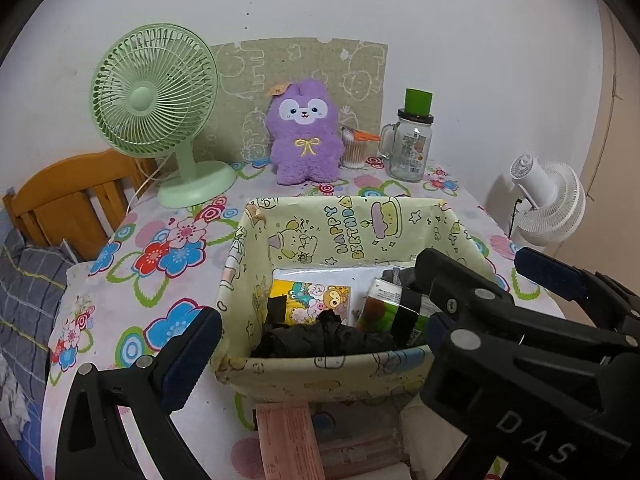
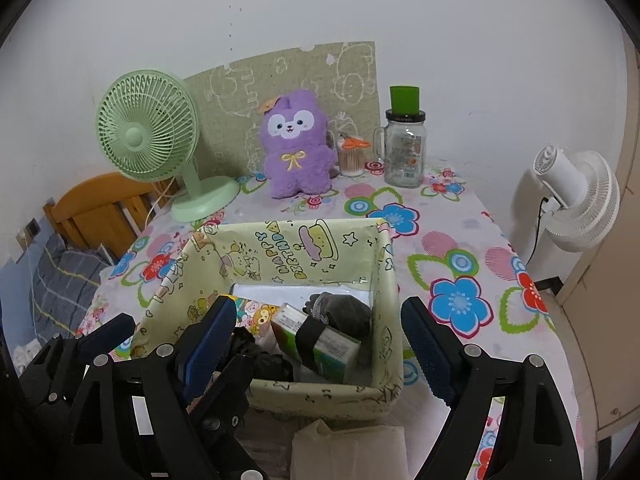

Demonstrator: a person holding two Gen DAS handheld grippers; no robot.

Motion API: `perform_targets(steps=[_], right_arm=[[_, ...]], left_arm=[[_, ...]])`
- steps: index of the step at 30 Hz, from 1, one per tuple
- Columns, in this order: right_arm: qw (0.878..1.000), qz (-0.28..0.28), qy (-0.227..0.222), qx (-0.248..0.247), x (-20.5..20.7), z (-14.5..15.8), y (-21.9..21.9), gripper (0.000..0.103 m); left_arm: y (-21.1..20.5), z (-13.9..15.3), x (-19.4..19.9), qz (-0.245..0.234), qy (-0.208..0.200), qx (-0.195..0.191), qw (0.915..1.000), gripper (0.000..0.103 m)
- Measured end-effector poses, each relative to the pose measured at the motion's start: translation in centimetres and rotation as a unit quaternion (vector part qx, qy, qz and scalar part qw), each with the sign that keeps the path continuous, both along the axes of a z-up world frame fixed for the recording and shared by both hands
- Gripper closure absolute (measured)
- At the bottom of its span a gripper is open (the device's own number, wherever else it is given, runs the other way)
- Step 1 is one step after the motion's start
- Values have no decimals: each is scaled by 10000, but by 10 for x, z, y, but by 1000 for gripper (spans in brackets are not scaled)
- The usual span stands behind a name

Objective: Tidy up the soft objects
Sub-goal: 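Withdraw both tools from the box toward the remaining items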

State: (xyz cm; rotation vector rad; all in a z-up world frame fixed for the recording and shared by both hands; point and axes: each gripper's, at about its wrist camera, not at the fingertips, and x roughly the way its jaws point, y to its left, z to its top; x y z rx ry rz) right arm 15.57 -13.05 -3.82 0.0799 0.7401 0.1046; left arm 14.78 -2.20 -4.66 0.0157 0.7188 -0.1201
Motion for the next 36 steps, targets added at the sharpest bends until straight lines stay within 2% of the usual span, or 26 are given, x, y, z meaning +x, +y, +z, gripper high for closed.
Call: perform_targets(steps=[17,36], right_arm=[[9997,109,-195,-14,-37,13,1,15],[9978,108,-622,-182,-90,38,3,15]], left_arm=[[-5,16,-38,36,-247,22,9997,0],[-11,33,-88,-40,-645,17,9979,0]])
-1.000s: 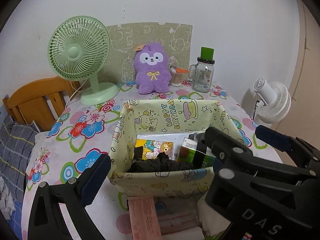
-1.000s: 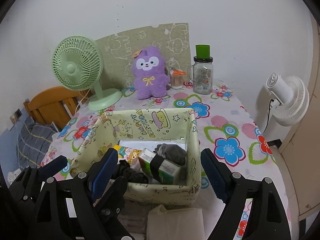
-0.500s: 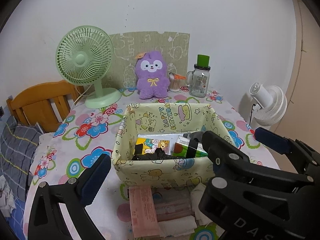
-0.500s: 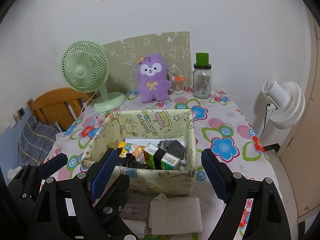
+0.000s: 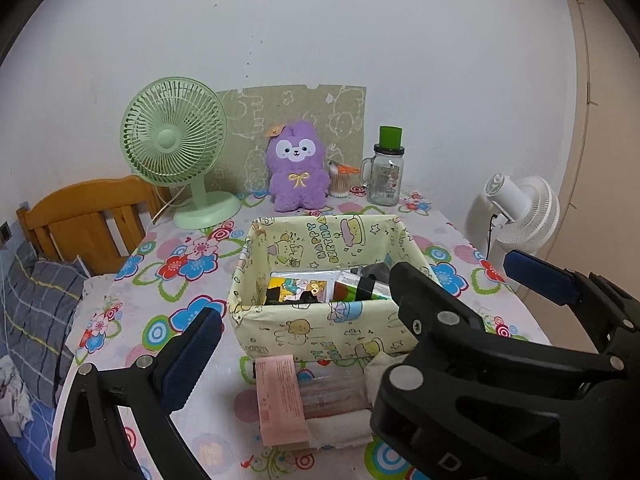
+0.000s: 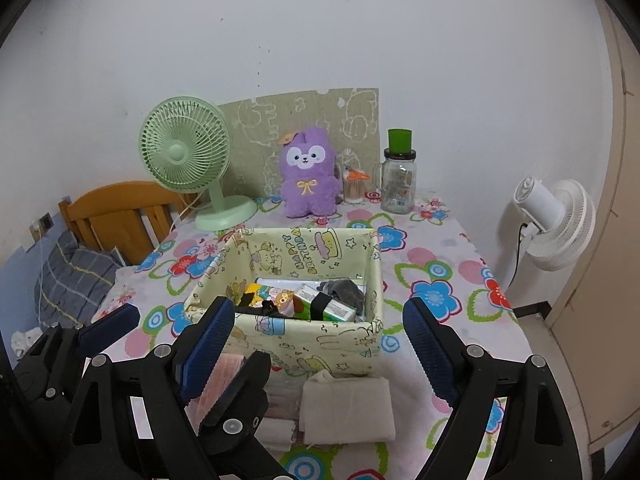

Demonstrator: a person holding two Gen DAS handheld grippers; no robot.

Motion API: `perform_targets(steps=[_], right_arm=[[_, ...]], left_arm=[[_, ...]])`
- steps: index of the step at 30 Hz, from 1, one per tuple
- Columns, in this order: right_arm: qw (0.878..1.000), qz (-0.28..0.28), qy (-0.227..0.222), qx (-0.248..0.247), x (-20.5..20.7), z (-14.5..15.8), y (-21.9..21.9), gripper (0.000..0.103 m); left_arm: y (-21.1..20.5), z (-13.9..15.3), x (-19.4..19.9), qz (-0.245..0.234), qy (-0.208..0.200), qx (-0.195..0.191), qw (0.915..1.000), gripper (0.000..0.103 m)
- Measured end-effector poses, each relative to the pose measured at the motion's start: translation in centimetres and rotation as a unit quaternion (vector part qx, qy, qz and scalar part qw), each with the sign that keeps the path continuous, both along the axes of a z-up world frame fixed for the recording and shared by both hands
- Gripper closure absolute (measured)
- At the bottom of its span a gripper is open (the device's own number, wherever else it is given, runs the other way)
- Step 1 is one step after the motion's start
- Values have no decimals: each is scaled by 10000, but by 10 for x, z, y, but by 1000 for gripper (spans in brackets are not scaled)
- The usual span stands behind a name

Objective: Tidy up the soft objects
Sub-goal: 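Withdraw both tools from the box toward the remaining items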

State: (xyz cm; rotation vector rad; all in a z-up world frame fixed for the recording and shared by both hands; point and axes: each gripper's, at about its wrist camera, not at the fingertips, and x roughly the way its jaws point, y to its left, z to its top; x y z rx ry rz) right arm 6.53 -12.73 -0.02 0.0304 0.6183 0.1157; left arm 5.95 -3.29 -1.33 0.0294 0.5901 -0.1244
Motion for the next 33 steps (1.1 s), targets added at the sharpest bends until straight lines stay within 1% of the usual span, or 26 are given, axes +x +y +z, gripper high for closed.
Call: perform_targets(steps=[9,21,26,33], right_arm=[[10000,-20,-62,-45,-22,2,-1,15],[9998,-77,-135,-108,-41,-1,-3,15],[9998,-71,-119,-129,-47,-7,-3,15],[10000,-43,-18,-53,-48,-23,-2,15]], left_arm=[[1,-1,-18,41,-33,-15,10000,0],[-2,-7,-35,-89,-4,-146,9999,1],[-2,-14,-39,-92,3,-150,9998,1],[2,-30,-39,-56,198,-276,9994,2]])
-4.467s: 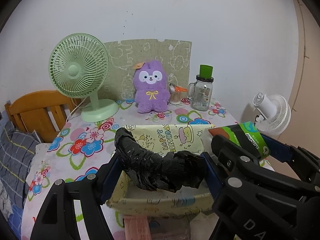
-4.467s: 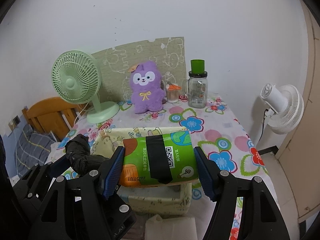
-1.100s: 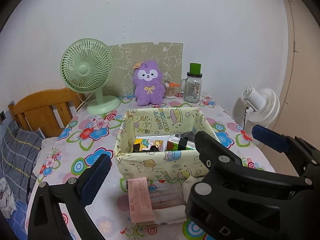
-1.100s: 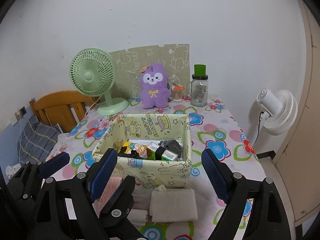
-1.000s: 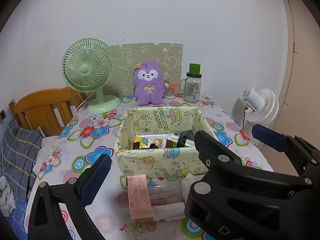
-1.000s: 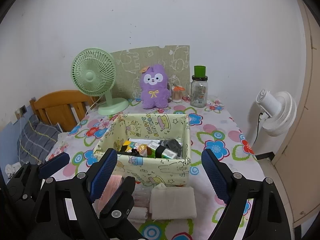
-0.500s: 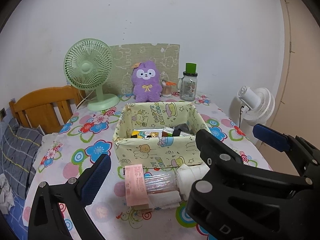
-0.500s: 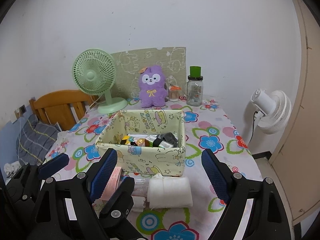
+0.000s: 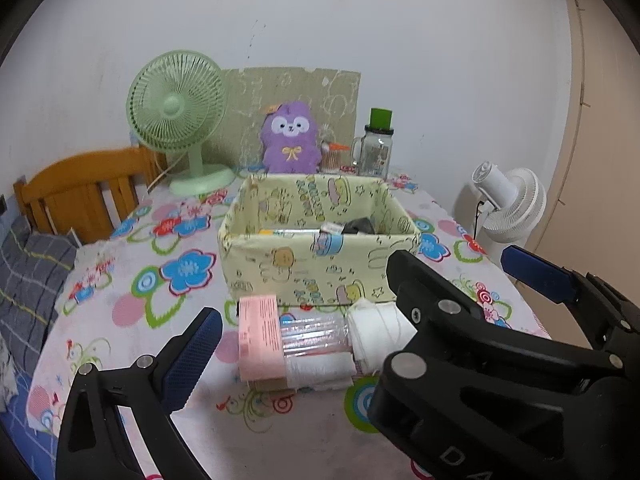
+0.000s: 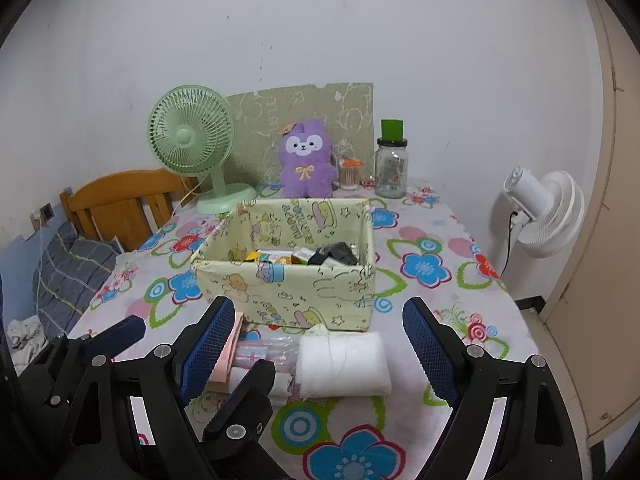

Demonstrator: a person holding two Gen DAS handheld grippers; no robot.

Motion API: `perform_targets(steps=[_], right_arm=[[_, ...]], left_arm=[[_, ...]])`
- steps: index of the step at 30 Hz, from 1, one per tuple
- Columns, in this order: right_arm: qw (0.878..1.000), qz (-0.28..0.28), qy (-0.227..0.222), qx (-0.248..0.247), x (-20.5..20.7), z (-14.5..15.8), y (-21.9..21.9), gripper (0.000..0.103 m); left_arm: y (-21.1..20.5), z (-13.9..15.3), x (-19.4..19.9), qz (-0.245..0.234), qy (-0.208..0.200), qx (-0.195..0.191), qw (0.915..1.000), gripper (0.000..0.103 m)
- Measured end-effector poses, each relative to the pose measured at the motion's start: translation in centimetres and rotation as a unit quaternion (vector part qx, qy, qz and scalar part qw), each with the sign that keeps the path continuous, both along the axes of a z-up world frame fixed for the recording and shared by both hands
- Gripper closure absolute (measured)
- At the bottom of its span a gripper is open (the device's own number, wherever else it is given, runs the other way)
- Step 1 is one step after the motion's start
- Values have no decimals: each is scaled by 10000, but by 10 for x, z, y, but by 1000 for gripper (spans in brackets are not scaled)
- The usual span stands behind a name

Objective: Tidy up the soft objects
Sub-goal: 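Withdraw both tools from the box toward the remaining items, then grasp the pink package with the left tool while the right tool reaches the white tissue pack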

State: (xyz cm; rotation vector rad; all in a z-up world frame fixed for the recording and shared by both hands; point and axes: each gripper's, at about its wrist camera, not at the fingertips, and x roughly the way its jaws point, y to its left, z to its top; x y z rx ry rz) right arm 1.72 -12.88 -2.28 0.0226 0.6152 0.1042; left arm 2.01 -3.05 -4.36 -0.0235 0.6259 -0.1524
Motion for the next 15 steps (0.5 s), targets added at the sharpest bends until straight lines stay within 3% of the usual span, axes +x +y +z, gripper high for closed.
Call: perform_targets(steps=[15], right_arm=[[9990,71,418,144,13,-42,2,15]], left_arm=[[3,-40,10,-89,393,-59,9992,6]])
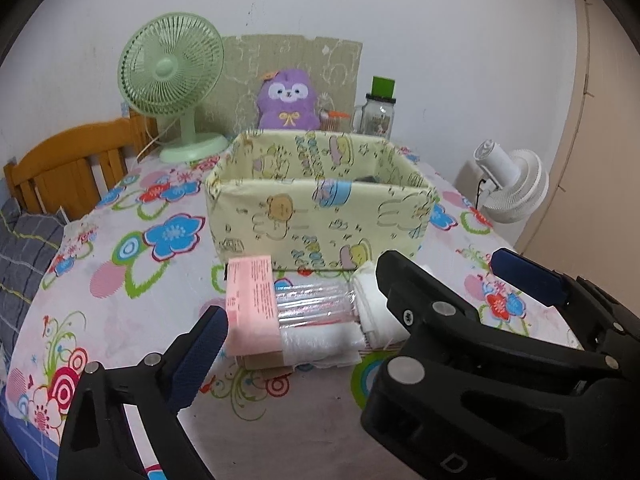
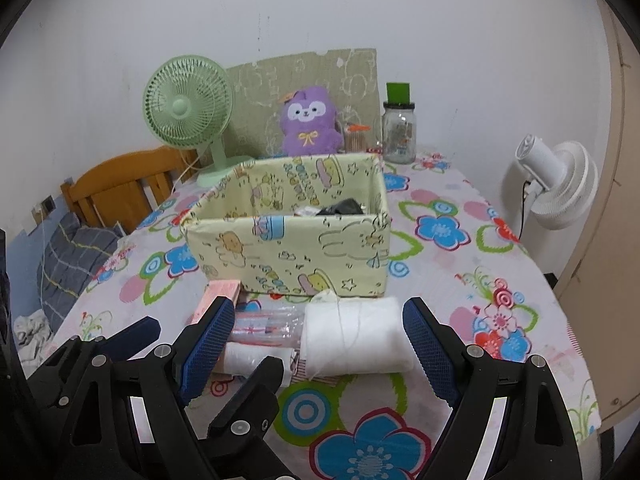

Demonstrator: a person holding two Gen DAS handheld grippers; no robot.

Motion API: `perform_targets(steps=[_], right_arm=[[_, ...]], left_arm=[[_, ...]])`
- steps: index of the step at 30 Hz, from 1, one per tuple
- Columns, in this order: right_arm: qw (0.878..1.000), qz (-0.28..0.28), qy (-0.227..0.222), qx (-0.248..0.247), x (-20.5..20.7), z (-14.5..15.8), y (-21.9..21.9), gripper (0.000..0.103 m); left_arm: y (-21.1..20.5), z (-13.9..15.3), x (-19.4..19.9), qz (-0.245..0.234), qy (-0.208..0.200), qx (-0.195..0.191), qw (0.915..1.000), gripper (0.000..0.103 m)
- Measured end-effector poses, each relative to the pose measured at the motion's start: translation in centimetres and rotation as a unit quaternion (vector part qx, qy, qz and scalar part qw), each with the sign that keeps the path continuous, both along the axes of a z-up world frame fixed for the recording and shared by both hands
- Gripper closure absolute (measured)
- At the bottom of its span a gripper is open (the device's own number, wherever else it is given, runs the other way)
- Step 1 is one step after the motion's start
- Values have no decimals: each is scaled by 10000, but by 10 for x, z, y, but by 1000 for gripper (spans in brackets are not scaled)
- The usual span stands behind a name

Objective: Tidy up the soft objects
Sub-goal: 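Grasp the pink package with the left tool while the right tool reaches the white tissue pack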

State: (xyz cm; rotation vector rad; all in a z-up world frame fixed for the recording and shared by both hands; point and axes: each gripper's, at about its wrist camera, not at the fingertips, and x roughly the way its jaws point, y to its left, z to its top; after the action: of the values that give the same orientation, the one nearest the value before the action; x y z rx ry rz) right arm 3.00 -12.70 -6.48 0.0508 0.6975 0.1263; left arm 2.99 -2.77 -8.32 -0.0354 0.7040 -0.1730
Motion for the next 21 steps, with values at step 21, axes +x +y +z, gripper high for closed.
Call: perform_targets(steps=[21], right_arm=[[9978,-59,660,80,37,-43,0,15]], left_arm=[[21,-37,35,446,536,189,9974,11]])
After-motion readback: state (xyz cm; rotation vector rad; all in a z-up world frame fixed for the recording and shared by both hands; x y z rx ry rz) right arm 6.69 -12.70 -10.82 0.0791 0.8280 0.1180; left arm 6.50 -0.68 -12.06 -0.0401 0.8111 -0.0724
